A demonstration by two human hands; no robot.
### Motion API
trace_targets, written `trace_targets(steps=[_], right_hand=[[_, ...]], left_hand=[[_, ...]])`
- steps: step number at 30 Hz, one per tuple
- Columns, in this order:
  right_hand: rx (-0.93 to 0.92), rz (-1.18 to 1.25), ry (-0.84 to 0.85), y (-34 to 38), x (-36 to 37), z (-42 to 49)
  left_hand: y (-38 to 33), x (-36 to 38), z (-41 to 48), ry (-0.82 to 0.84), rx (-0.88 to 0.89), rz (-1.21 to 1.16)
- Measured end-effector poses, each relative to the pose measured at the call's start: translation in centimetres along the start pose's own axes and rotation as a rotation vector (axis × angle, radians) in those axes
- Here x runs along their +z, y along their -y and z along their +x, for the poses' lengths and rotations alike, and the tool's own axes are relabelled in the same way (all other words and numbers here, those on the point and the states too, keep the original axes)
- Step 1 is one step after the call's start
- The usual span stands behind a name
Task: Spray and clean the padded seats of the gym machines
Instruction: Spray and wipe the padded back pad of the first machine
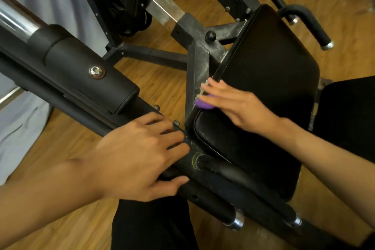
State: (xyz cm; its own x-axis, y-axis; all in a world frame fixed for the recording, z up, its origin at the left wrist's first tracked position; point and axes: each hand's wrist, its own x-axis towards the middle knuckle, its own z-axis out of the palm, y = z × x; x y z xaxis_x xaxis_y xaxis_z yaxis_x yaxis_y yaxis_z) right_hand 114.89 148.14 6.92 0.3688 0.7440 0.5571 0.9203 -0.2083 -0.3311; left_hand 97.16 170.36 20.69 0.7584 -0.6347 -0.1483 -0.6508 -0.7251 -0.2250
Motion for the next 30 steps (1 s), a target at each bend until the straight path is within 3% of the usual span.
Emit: trace_targets(steps=[5,8,11,16,20,27,30], right_hand=[[0.307,-0.109,-0.137,-7.4,-2.7,3.7],[0.436,-0.105,-0.207,-8.0,-3.1,4.8],[0.383,-0.026,-0.209,-3.8,-1.5,4.0],[0.116,0.152,-0.026,4.9,0.9,0.8],[-0.113,0.038,0.119,4.8,0.6,0.9],[0.274,-0.177,0.092,-6.1,-3.8,4.8],[0.246,-0.198,0.150,-4.1,-3.8,6.3]], left_hand=[[-0.3,0.2,-0.1,-0.028,-0.025,0.013],[-0.4,0.3,-0.1,-0.042,-0.031,0.010],[-0.5,0.4,-0.1,-0.047,-0.044,0.015],[-0.5,0.1,-0.1,-0.034,-0.028,0.000],[-0.1,-0.4,-0.2,0.048,0.023,-0.053],[1.4,-0.8,0.5,0.079,0.161,-0.068],[1.3,-0.8,0.7,0.092,0.180,-0.086]])
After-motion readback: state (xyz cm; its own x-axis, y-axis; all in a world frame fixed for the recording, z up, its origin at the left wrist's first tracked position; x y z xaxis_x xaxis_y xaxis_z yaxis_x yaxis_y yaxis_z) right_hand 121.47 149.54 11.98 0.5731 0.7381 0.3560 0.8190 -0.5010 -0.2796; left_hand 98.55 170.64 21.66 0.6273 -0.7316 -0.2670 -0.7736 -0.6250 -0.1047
